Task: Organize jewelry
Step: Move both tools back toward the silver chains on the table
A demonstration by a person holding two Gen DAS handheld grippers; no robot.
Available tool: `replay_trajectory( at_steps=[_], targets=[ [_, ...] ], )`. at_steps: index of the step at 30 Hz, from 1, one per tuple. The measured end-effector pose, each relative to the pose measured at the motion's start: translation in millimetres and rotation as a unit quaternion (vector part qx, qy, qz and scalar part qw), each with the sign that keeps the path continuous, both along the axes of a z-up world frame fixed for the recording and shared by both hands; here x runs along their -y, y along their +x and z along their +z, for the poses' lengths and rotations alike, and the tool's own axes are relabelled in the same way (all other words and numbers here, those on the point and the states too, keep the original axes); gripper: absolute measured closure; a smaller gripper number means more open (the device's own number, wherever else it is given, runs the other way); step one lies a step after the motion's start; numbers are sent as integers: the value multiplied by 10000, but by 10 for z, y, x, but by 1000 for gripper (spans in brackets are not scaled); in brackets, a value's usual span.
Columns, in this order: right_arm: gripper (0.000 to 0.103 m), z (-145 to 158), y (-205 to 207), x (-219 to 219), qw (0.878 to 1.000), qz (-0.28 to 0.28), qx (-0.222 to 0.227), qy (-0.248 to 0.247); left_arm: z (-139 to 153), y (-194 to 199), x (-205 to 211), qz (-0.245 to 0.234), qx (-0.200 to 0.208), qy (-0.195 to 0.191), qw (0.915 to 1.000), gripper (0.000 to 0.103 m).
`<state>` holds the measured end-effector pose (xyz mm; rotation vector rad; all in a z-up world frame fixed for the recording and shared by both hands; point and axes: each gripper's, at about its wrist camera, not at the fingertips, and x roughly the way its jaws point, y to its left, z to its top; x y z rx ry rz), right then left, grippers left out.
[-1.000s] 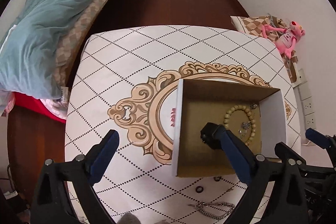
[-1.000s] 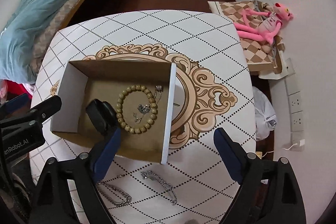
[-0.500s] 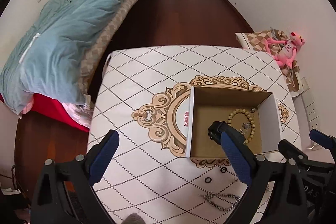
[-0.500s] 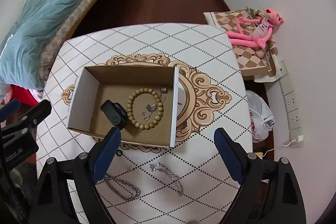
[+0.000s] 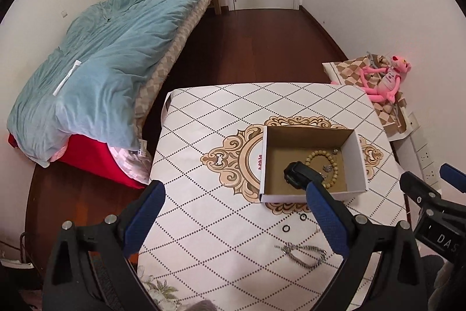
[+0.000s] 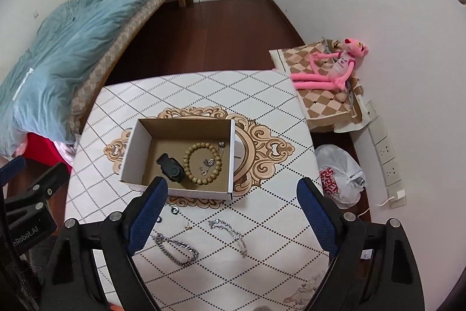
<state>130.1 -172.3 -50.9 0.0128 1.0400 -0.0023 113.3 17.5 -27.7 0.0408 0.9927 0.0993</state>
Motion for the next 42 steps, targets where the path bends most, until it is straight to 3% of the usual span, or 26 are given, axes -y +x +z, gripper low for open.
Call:
replay_trajectory(
  at_steps=[6,10,14,20,26,29,35,36,39,41,42],
  targets=[
    [11,156,-261,16,9998,-16,181,118,153,-195,5,-27,126,-131,9998,4],
    [11,80,-413,86,9996,-117,124,235,53,-284,4,18,58,-186,9998,4],
    [11,-241,-512,273,9984,-378,-183,371,-318,-356,27,79,-324,-259,9991,4],
    [12,-998,-667,631,9901,-832,-892,699,-1046,-404,113,52,-1030,-528,9933,5],
    [12,-1464,-748,693,9877,-874,-1141,618,-1587,-363,225,-128,-1517,-781,9853,6],
    [12,-1576,-766,698,9870,-932,-1150,632,-1746,-329,280,-181,-1666,-915,9816,13],
    [12,-1680,-755,720,9860,-1007,-1138,685,-1837,-254,460,-296,-1631,-914,9819,15],
    [12,-1684,-746,728,9859,-1011,-1137,695,-1844,-247,494,-337,-1617,-915,9820,26],
    [12,-1700,-721,751,9857,-1019,-1132,721,-1838,-216,610,-483,-1546,-740,9840,40],
    [13,-1708,-705,768,9854,-1025,-1141,736,-1809,-222,670,-601,-1435,-650,9857,57],
    [13,-1710,-699,782,9851,-1032,-1143,763,-1793,-232,688,-678,-1395,-680,9856,76]
  ],
)
